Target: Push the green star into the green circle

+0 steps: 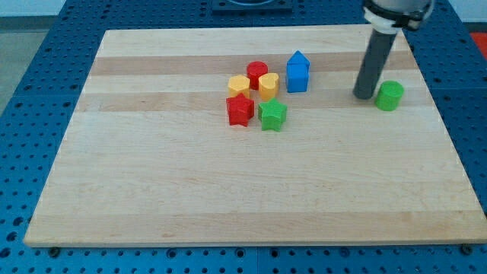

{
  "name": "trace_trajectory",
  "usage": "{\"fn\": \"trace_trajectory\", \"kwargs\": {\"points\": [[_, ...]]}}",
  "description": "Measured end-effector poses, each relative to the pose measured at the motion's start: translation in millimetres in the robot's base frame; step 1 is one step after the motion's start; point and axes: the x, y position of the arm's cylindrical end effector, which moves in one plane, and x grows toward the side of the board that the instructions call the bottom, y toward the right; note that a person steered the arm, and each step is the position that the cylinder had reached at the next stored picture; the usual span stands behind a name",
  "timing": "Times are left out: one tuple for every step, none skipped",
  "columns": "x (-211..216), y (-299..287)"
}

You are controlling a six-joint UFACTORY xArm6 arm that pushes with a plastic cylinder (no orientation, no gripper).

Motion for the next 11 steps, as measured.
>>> {"fn": "trace_trajectory", "kwargs": {"points": [[2.0, -41.4], [2.0, -78.8], [6.8, -112.3], [14.0, -152.1], [16.3, -187.8], [30.2, -208.3], [49.4, -224.9], [54.5, -221.4], [54.5, -195.7], [54.5, -162.4], [54.5, -129.0]]}}
